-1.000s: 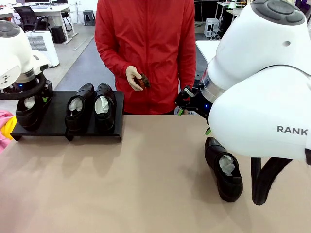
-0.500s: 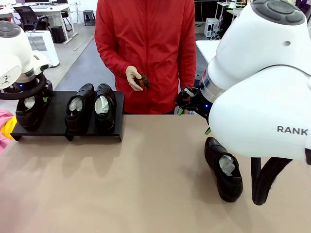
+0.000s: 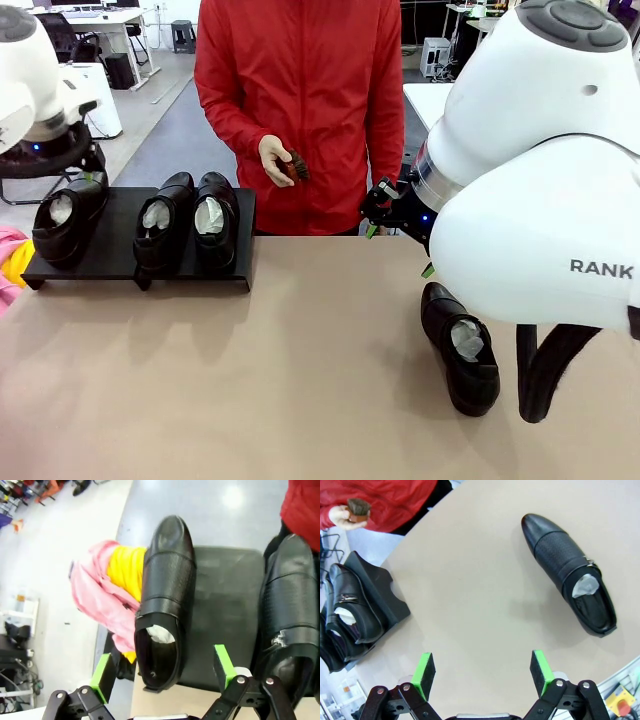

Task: Organize the shoes by placing them on the stand.
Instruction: Pick up one Shoe and place it in the middle of the table.

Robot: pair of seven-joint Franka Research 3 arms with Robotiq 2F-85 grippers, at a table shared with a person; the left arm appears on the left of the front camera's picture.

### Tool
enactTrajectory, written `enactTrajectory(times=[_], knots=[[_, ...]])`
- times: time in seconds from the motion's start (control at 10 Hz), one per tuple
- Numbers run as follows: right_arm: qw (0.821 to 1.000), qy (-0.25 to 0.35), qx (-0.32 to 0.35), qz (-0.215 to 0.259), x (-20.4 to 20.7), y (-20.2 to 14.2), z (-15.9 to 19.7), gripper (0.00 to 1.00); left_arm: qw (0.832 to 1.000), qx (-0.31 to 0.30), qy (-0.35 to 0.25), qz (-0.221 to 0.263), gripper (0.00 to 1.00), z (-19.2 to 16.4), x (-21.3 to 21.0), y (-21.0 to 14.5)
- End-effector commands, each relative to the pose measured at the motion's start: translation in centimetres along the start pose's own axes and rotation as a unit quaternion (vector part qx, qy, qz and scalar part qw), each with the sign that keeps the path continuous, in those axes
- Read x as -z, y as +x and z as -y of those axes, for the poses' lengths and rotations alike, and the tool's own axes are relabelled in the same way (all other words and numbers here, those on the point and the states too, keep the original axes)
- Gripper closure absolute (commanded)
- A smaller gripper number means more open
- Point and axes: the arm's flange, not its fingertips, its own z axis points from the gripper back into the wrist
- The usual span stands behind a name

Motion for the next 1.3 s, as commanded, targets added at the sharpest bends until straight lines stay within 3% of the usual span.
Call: enactTrajectory(times=[0.0, 0.2, 0.4, 0.5, 0.6, 0.7, 0.9, 1.0, 1.2], knots=[[1.000, 0.003, -0.008, -0.006, -0.1, 0.3, -0.2, 0.00, 0.998, -0.014, 0.017, 0.059, 0.00, 1.4, -3.0, -2.9], [1.000, 0.003, -0.008, -0.006, -0.1, 0.3, -0.2, 0.00, 0.997, 0.010, -0.020, 0.068, 0.00, 2.7, -6.3, -4.4], [1.000, 0.003, -0.008, -0.006, -0.1, 0.3, -0.2, 0.00, 0.992, 0.098, -0.047, 0.064, 0.00, 4.5, -8.6, -6.2], [1.000, 0.003, -0.008, -0.006, -0.1, 0.3, -0.2, 0.00, 0.987, 0.142, -0.071, 0.020, 0.00, 4.7, -8.6, -6.6], [1.000, 0.003, -0.008, -0.006, -0.1, 0.3, -0.2, 0.00, 0.973, 0.180, -0.138, -0.049, 0.00, 5.0, -9.4, -8.0], [1.000, 0.003, -0.008, -0.006, -0.1, 0.3, -0.2, 0.00, 0.962, 0.171, -0.197, -0.081, 0.00, 4.8, -10.0, -8.6], [1.000, 0.003, -0.008, -0.006, -0.1, 0.3, -0.2, 0.00, 0.959, 0.156, -0.192, -0.135, 0.00, 5.0, -10.8, -9.5], [1.000, 0.003, -0.008, -0.006, -0.1, 0.3, -0.2, 0.00, 0.948, 0.181, -0.192, -0.179, 0.00, 5.5, -10.8, -9.9], [1.000, 0.003, -0.008, -0.006, -0.1, 0.3, -0.2, 0.00, 0.946, 0.163, -0.201, -0.193, 0.00, 5.9, -10.7, -9.6]])
